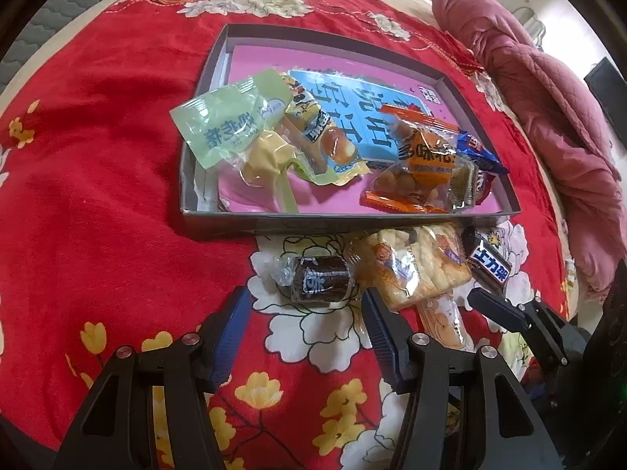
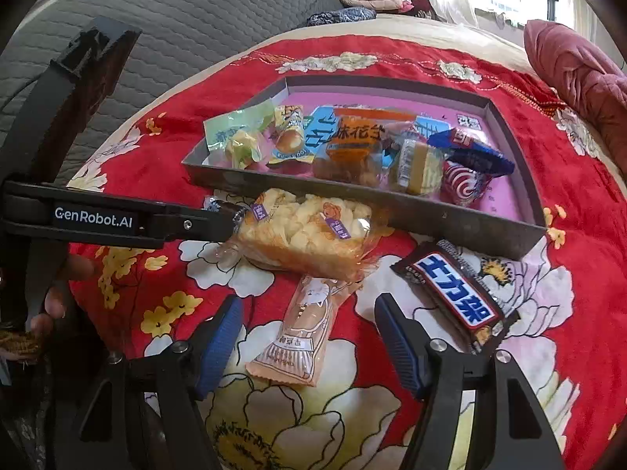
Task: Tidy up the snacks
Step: 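Grasp the beige pastry pack with the right tool while the left tool grasps the dark wrapped candy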
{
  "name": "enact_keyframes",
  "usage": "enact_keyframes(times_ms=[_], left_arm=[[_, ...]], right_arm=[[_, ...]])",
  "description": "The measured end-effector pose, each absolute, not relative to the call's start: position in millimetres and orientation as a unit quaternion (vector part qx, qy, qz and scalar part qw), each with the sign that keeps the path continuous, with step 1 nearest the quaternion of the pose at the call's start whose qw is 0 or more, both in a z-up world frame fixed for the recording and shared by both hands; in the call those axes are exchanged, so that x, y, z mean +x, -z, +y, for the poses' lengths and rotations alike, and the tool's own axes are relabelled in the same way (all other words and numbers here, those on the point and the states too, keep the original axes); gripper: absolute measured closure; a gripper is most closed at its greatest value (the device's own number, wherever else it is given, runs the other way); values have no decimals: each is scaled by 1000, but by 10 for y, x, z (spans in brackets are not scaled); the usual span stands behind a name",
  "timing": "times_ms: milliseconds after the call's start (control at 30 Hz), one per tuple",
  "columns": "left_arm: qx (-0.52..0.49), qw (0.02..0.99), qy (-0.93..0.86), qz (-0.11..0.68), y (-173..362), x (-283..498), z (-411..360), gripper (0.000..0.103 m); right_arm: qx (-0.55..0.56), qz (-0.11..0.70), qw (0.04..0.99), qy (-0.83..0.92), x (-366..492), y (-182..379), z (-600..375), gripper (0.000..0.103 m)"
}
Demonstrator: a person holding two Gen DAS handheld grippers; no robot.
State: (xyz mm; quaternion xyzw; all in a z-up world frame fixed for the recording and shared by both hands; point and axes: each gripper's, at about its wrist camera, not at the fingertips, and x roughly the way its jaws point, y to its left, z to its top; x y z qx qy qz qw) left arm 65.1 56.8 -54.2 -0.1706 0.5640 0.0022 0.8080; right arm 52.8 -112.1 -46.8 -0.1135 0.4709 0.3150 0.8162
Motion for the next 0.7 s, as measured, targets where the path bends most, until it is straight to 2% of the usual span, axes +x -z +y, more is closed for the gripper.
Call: enact_keyframes(times_ms=[233,400,567,700], left_arm=[[-171,810,-4,561,569,712,569,43],[-170,809,-7,562,599,722,561,43],[-173,809,-9,562,627,728,560,43],[-178,809,-11,560,640,713,583,44]], right_arm=[[-129,484,807,-314,550,599,-1034,35],[-158,479,807,-308,526,630,-996,50],[-175,476,806,-306,508,628,-990,69],[-167,484,804,-302,527,604,-1067,75]])
